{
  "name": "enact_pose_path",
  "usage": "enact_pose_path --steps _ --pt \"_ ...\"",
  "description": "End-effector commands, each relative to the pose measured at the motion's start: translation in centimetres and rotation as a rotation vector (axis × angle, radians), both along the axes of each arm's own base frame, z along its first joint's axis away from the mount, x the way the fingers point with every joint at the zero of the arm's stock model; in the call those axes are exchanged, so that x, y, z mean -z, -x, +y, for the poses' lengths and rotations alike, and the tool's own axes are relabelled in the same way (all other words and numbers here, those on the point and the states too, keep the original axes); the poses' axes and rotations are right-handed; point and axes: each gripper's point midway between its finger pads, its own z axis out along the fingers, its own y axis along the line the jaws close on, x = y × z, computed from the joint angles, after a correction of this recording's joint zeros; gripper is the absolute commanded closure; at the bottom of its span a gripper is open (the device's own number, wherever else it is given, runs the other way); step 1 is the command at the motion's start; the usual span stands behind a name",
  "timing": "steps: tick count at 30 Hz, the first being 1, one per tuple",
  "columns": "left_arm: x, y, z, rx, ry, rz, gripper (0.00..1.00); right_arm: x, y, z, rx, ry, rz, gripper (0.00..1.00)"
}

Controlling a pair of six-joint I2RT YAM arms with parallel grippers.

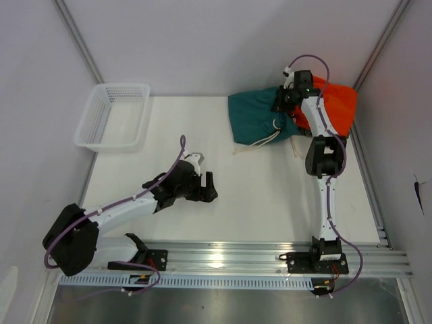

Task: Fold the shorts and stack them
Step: Neatly place the folded shorts to the corner

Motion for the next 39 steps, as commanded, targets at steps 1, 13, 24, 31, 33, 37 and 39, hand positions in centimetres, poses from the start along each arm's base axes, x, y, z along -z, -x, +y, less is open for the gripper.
enact_pose_path --steps 1,13,24,31,33,37,39 --pt "-1.8 -1.1 -2.1 0.048 0.049 -0.039 0.09 -7.6 -1.8 -0.1 -0.004 -0.043 -0.181 1.0" --pt "-1.8 -2.1 -3.2 0.065 0.036 -0.018 0.1 -14.3 -2.8 -2.0 0.002 -0.176 -0.319 1.0" --pt "-2.2 -2.5 -3.7 0.063 0.043 -0.012 0.1 -19.2 -3.1 -6.1 0.068 -0.259 -0.406 1.0" --pt "-2.5 -2.6 -3.8 0.063 0.038 -0.014 0.1 -22.8 -3.1 -7.6 0.092 -0.355 -0.465 1.0" --pt "-2.8 -2.8 -3.9 0.062 0.04 -0.019 0.1 -23.6 -3.0 -7.8 0.084 -0.385 -0.476 1.0" --pt "-2.9 -2.7 -4.0 0.062 0.043 -0.02 0.09 -25.2 -3.0 -8.5 0.099 -0.433 -0.503 1.0" --pt "-2.9 -2.7 -4.0 0.061 0.039 -0.019 0.1 -25.4 -3.0 -9.7 0.126 -0.476 -0.492 1.0"
